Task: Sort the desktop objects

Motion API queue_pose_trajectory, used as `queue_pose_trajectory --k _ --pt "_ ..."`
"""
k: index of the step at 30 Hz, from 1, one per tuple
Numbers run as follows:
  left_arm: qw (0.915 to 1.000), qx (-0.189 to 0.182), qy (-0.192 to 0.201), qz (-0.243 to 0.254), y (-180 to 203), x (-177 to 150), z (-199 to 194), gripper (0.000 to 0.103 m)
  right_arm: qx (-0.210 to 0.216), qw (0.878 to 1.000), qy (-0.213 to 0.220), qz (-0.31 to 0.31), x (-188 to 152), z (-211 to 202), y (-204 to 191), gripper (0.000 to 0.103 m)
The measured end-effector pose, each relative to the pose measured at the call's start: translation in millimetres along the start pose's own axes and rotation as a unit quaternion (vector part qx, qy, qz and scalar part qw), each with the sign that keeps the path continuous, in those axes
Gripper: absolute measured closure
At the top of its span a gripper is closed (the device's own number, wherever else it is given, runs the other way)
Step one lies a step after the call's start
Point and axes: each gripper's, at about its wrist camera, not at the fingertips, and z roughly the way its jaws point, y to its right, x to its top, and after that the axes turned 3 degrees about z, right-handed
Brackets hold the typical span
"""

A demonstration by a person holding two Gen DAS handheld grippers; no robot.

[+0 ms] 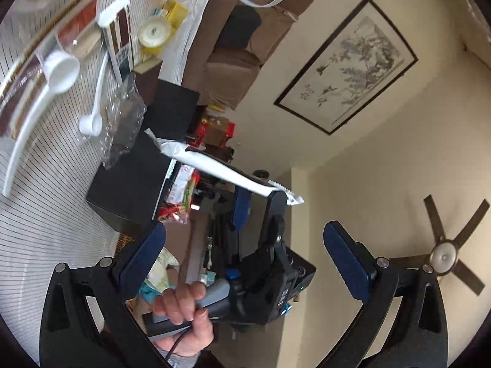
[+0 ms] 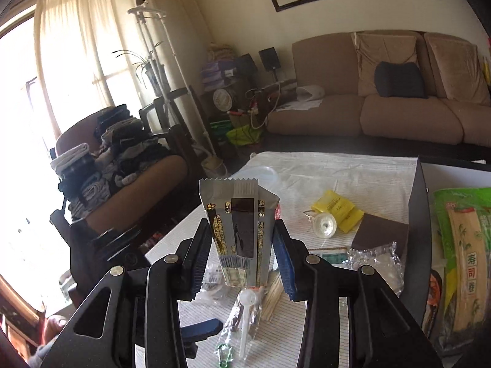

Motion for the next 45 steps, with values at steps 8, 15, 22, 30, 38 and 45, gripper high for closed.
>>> queue_pose_trajectory --k 8,15,22,30,38,45 --pt "0.9997 0.024 0.002 -0.010 -14.2 4.3 8.0 0.000 -0.001 0.997 0.012 -0.074 -47.7 -35.7 -34.5 0.062" --pt "0.9987 0.051 0.003 0.006 -6.4 6.1 1.0 0.005 -0.027 0.989 0.010 -0.144 -80.1 -49.1 -58.7 0.062" --pt "0.9945 0.099 -0.005 0.034 1.5 -0.3 5.8 0.086 -0.054 0.977 0.027 -0.203 -93.0 -54.9 -73.8 0.060" --pt "0.9917 0.108 0.002 0.069 15.6 -1.8 0.5 0.093 -0.041 0.982 -0.010 -0.183 -100.2 -51.8 -63.7 0.028" --pt "0.9778 0.141 -0.011 0.154 44.5 -8.3 2.4 0.093 0.156 0.971 -0.073 0.165 -80.8 -61.2 23.3 0.019" --pt "0.9718 0.122 -0.054 0.195 57.3 -28.6 27.7 0.093 0.268 0.883 -0.067 0.380 -98.7 -42.9 69.1 0.029"
